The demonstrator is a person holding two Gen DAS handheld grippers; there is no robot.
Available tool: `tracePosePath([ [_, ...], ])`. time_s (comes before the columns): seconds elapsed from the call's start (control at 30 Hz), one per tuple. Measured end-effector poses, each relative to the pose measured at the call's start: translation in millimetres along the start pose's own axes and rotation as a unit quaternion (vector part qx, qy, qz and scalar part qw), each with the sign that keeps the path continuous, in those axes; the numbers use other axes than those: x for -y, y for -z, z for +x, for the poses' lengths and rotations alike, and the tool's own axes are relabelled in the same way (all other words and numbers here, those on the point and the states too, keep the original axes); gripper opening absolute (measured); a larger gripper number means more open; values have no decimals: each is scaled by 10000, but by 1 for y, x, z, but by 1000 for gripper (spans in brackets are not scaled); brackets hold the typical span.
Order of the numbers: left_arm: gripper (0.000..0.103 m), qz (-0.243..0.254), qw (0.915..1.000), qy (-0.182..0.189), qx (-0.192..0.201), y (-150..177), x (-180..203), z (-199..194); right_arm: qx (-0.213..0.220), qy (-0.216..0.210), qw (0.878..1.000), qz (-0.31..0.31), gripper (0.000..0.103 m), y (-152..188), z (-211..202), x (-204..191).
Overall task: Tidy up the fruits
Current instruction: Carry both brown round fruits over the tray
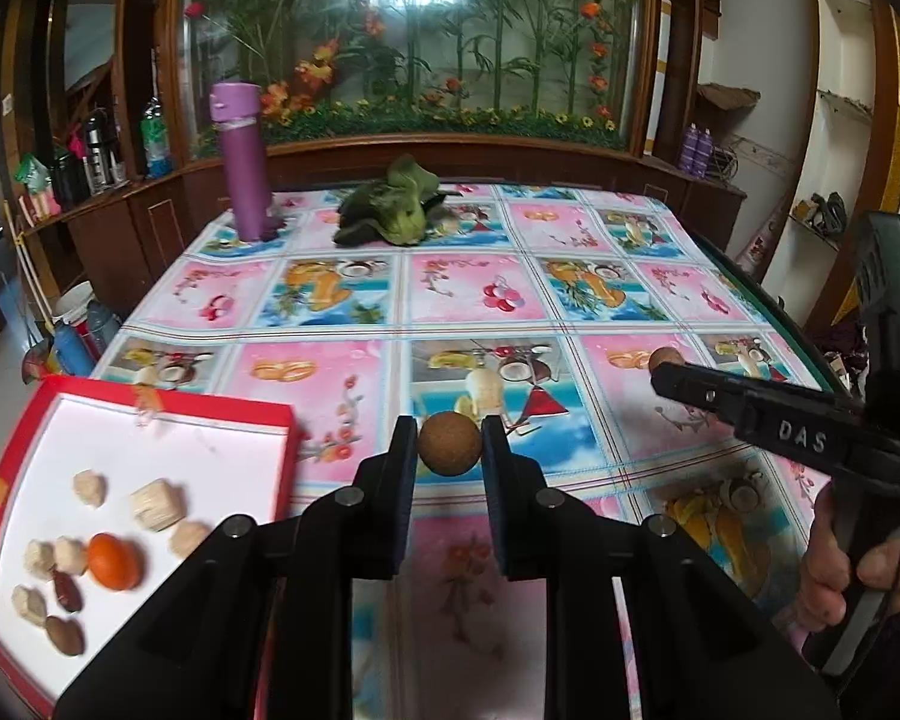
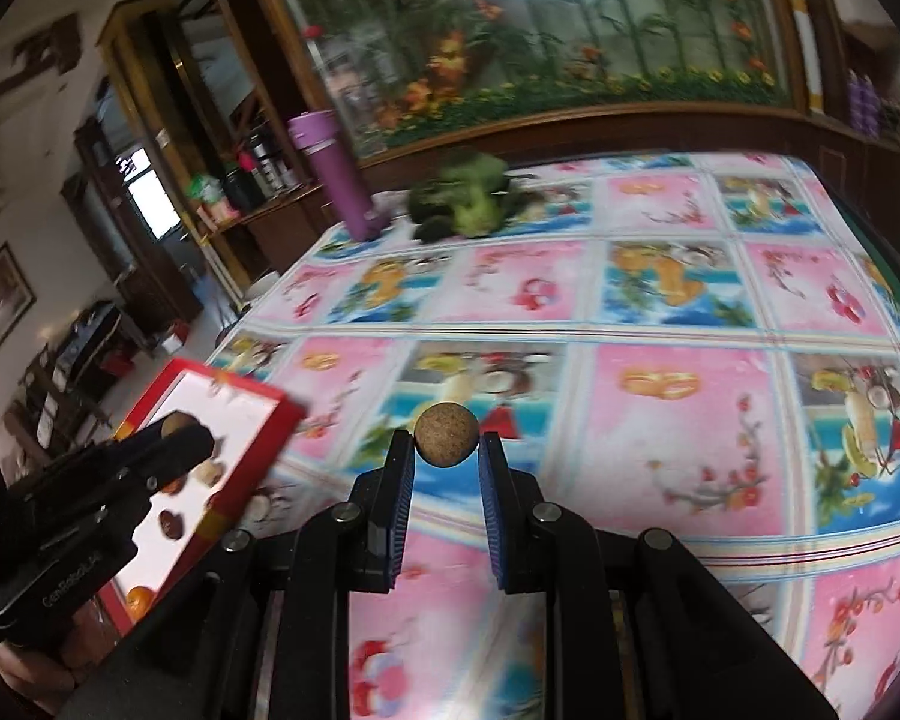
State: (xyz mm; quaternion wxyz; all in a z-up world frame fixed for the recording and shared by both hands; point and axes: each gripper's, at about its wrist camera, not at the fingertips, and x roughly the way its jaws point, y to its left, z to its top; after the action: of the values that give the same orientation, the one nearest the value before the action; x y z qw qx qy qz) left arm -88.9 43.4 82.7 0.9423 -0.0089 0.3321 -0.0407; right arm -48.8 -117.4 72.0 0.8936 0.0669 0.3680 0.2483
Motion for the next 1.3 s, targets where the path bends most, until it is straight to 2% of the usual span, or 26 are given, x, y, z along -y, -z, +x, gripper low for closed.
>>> tracePosePath([
  [0.33, 23, -291, 9977, -518, 326, 16, -45, -43, -182, -291, 9980, -526, 20, 8, 10, -76],
  [0.63, 23, -713, 9900, -1108, 506, 39, -101, -73, -305, -527, 9932, -989, 20, 16, 19, -137],
  [0.8, 23, -921, 9856, -1310, 544, 49, -125, -84, -418, -689, 9894, -1206, 20, 17, 31, -166],
  [1.03, 23, -1123, 9809, -1525, 444, 62, -153, -87, -932, -813, 9835, -1321, 20, 28, 71, -197],
  [1.3, 23, -1216, 9770, -1742, 162, 75, -174, -78, -1158, -730, 9805, -1408, 20, 40, 93, -210],
])
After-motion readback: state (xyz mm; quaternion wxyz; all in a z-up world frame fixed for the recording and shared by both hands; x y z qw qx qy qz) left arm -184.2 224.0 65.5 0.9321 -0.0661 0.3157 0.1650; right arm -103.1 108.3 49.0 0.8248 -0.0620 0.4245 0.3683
